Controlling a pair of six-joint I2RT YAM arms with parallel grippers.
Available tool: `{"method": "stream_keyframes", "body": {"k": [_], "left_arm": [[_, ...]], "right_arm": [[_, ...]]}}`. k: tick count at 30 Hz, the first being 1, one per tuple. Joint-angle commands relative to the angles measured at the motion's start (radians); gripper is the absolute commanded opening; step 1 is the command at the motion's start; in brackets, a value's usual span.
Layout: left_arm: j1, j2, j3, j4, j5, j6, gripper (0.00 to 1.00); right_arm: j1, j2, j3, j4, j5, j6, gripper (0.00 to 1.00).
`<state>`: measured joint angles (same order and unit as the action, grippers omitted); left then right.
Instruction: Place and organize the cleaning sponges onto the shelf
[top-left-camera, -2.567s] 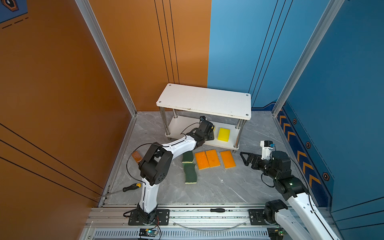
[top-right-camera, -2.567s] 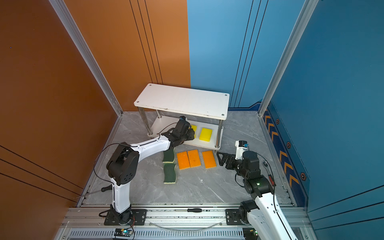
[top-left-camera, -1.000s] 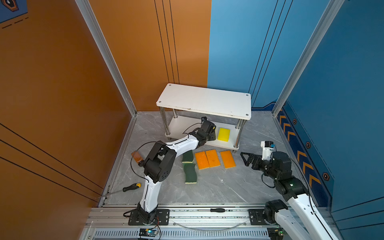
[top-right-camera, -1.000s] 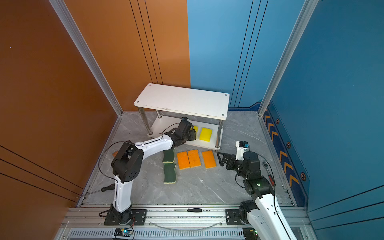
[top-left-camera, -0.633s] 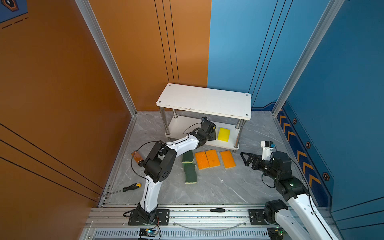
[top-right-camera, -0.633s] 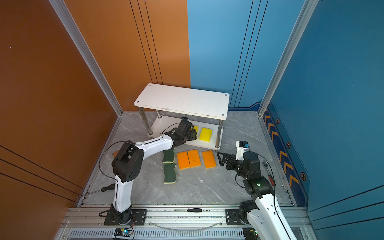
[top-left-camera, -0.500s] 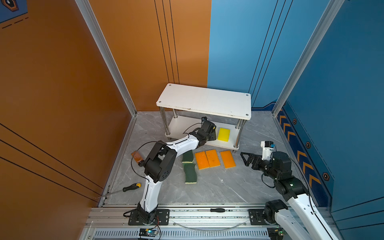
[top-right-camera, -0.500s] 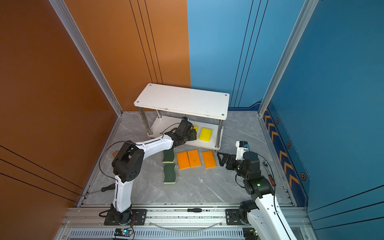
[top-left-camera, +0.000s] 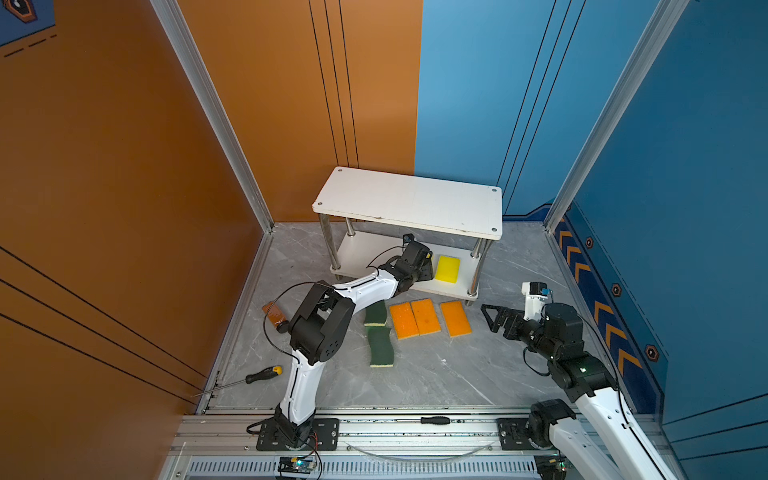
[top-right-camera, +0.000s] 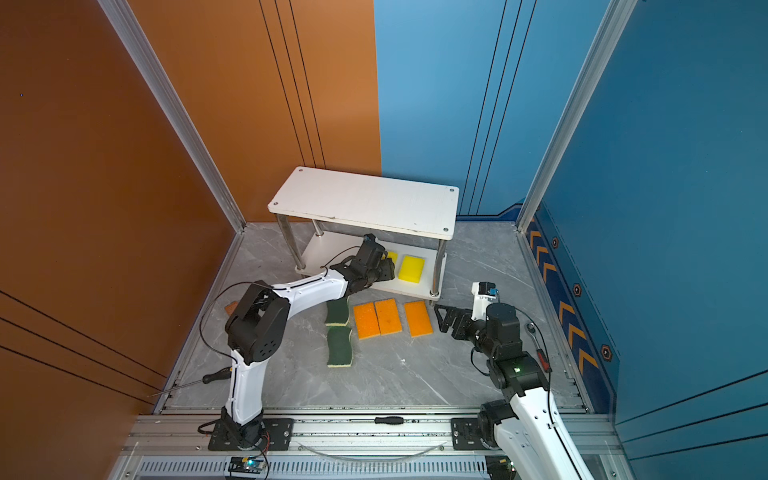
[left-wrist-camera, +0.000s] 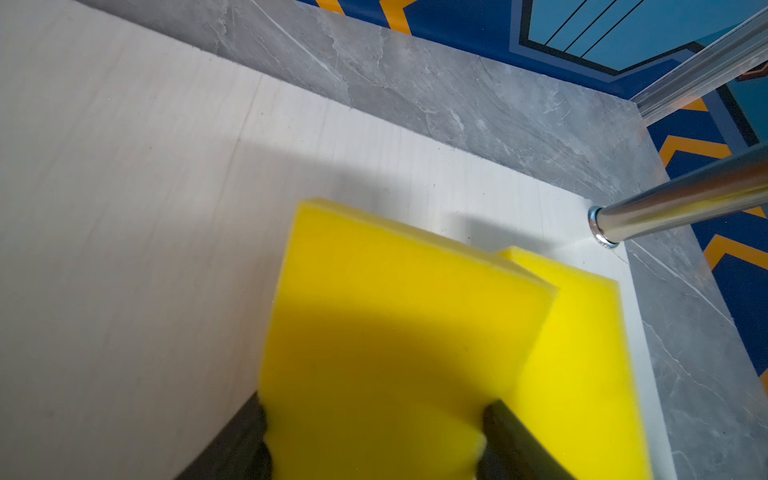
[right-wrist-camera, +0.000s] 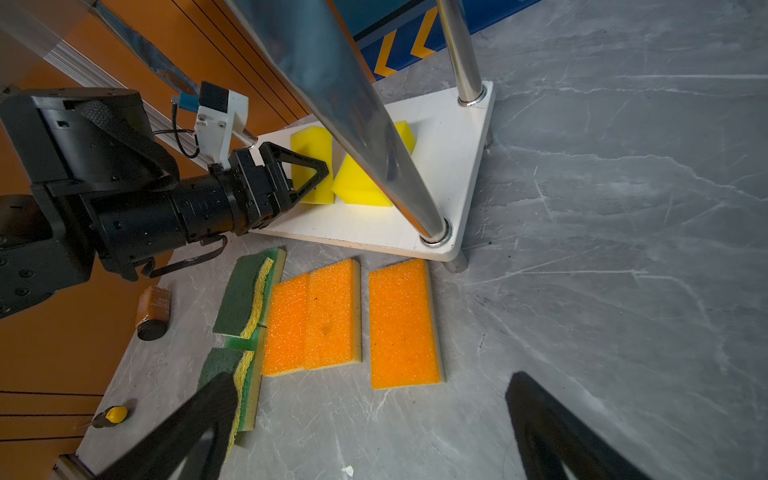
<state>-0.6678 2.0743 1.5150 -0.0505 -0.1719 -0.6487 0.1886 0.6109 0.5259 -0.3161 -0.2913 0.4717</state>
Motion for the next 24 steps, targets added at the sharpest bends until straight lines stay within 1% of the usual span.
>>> {"method": "stream_keyframes", "body": {"k": [1, 24], "left_arm": [[0.006, 0.032, 0.022, 0.002, 0.043, -0.019, 0.69], [0.013, 0.029, -0.004, 0.019, 0.041, -0.034, 0.69]], "right_arm": [[-0.008, -0.013, -0.006, -0.033, 0.007, -0.012, 1.00], [-0.007, -0.018, -0.010, -0.034, 0.006, -0.012, 1.00]]}}
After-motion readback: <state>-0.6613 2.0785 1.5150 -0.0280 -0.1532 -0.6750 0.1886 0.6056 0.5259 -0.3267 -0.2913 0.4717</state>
